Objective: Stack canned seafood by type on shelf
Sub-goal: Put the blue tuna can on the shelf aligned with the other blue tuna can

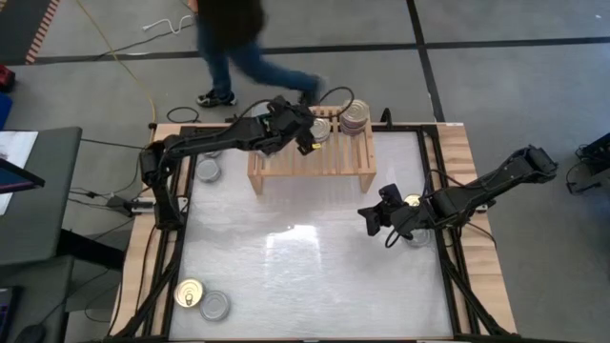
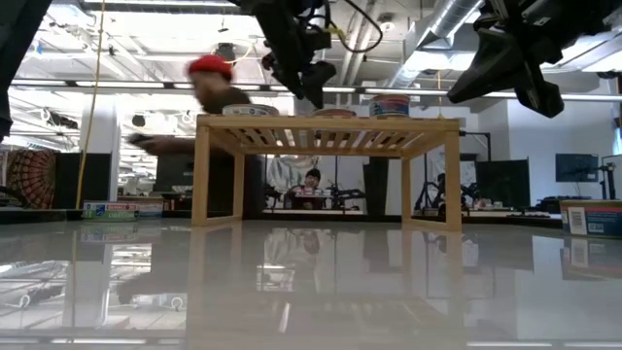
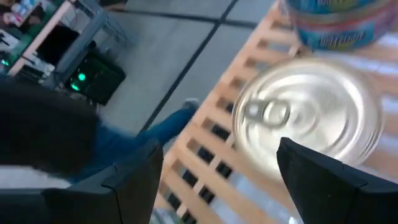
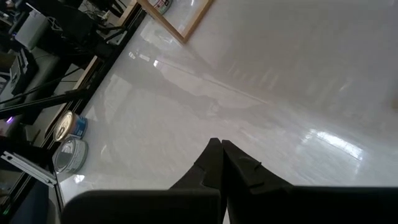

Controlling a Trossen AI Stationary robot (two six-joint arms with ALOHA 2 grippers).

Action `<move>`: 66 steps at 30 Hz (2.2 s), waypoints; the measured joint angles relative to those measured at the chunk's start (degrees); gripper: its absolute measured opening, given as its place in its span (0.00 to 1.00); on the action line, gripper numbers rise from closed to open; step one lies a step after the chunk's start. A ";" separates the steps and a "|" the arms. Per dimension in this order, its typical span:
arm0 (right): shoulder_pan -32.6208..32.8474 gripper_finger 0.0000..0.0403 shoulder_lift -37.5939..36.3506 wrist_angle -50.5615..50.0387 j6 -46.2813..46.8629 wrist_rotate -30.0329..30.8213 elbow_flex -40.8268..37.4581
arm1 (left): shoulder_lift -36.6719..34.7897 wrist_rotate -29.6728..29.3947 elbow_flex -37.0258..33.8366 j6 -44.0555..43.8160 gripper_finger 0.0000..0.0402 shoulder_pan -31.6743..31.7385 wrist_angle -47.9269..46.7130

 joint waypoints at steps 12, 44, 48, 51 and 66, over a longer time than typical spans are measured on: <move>-1.07 0.06 0.00 -0.02 -0.41 0.51 0.00 | 0.15 2.15 0.02 -8.92 0.75 1.54 -7.68; -0.44 0.06 0.00 -1.07 -1.56 0.71 0.00 | -3.48 25.85 0.00 -10.26 0.75 2.29 -7.20; -1.12 0.06 0.00 -1.06 -2.14 0.71 0.00 | -2.32 25.16 -0.04 -9.20 0.75 1.68 -6.46; -1.18 0.06 0.00 -0.91 -2.79 0.71 0.00 | -1.68 22.55 -0.02 -8.43 0.75 1.64 -6.51; -1.18 0.06 0.00 -0.99 -2.92 0.68 0.00 | 2.16 14.89 -0.04 -7.74 0.75 1.88 -2.39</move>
